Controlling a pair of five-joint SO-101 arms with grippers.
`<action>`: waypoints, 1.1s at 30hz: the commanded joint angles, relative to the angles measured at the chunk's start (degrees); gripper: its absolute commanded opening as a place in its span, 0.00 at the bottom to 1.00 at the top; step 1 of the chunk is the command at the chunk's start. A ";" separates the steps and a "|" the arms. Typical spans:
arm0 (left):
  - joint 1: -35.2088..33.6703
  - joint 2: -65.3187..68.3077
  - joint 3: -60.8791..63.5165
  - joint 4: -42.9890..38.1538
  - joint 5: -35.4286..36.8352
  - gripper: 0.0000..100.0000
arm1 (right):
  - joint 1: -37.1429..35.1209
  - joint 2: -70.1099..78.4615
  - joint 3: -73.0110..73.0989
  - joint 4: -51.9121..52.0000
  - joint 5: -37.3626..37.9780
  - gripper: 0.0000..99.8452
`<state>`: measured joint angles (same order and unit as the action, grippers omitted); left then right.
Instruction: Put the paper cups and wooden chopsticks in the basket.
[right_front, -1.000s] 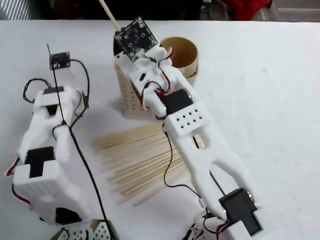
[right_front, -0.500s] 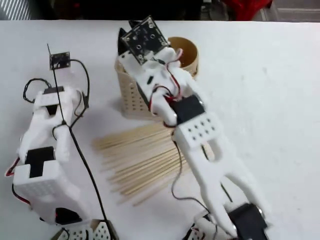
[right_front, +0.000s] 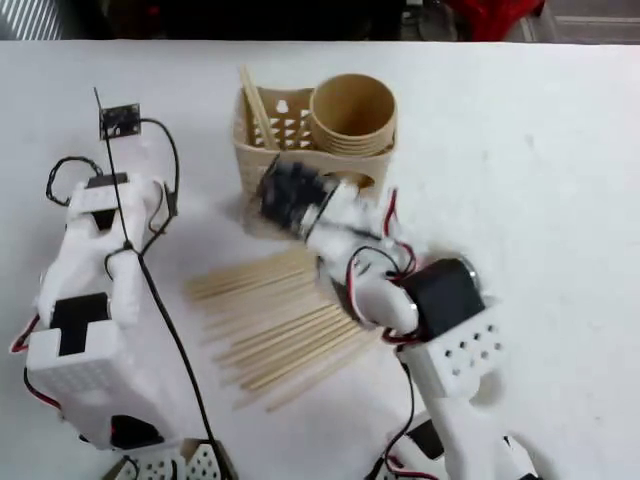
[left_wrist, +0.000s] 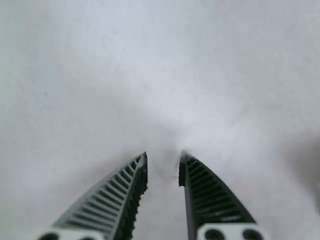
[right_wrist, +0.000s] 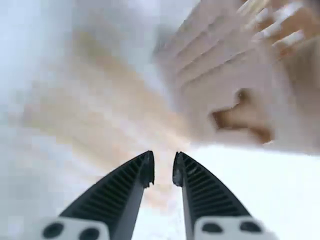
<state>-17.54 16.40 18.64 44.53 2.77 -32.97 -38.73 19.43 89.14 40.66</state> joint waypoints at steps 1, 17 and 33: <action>0.75 -0.13 -0.88 -1.14 -0.53 0.12 | -2.77 -1.71 11.16 5.32 16.97 0.08; 0.75 -0.13 -0.88 -1.14 -0.53 0.12 | -7.34 -1.01 41.93 -21.93 19.78 0.07; 0.75 -0.13 -0.79 -0.79 -0.53 0.12 | -10.59 5.23 47.03 -29.23 15.65 0.07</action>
<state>-17.54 16.40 18.64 44.53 2.77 -42.90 -36.88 67.25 63.12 57.63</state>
